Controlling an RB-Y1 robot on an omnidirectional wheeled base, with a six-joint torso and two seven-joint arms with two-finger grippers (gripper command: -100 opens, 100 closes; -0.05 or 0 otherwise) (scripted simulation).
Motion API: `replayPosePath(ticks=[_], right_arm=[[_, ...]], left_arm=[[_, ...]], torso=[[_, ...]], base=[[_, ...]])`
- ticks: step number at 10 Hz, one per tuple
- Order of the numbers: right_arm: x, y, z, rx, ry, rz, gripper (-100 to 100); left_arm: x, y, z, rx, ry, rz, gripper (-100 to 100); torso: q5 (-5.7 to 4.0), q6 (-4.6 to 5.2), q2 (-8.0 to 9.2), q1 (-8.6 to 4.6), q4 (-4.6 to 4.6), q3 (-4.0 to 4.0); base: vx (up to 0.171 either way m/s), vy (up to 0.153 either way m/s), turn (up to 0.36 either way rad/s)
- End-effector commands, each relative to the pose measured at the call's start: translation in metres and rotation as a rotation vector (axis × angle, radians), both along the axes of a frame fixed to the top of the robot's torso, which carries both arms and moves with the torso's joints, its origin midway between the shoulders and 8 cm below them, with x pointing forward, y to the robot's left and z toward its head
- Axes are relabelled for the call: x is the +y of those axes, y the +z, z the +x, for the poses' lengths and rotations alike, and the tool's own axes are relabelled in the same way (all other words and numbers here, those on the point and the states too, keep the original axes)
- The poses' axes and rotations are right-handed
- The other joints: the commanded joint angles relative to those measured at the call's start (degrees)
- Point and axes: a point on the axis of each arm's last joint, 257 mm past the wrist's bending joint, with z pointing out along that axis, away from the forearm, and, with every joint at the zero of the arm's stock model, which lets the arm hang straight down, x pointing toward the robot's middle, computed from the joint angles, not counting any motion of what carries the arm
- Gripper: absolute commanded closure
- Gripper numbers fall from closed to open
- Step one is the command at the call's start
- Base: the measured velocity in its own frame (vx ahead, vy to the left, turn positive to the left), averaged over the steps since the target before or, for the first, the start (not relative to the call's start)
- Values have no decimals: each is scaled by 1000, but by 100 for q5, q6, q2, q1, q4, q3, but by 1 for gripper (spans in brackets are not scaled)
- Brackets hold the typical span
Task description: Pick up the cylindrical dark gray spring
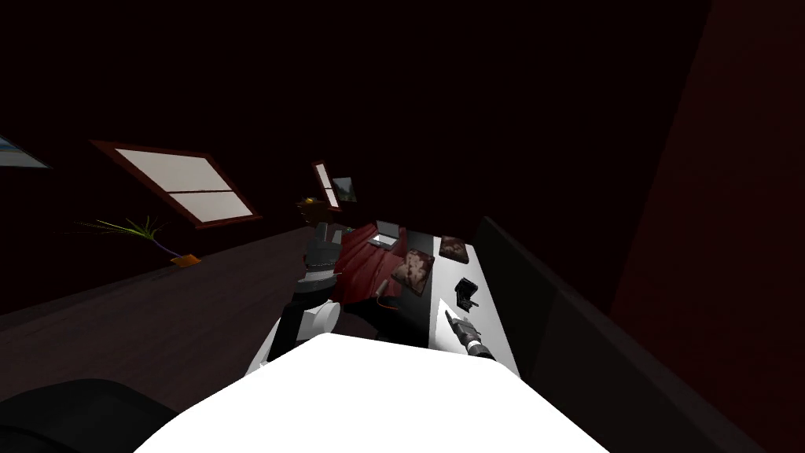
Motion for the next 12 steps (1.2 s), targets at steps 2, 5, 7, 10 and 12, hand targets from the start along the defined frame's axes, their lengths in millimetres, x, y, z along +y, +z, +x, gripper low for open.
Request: replayPosePath(ticks=[2,5,7,10,12], right_arm=[[-20,-34,-31,105,29,-122,-100],[-49,-70,-71,228,66,-256,-100],[-62,-84,-90,282,87,-319,-100],[-89,-105,-126,383,130,-433,-100],[-114,-120,-158,471,173,-532,-100]], left_arm=[[0,0,0,0,0,0,0],[0,0,0,0,0,0,0],[0,0,0,0,0,0,0],[0,0,0,0,0,0,0],[0,0,0,0,0,0,0]], torso=[[0,3,5,-2,1,2],[1,1,8,5,2,4],[0,4,5,-1,1,2],[1,2,-2,3,0,-1],[0,2,10,-1,2,5]], base=[[62,21,111],[62,30,143],[56,12,93],[75,20,142],[50,13,130]])
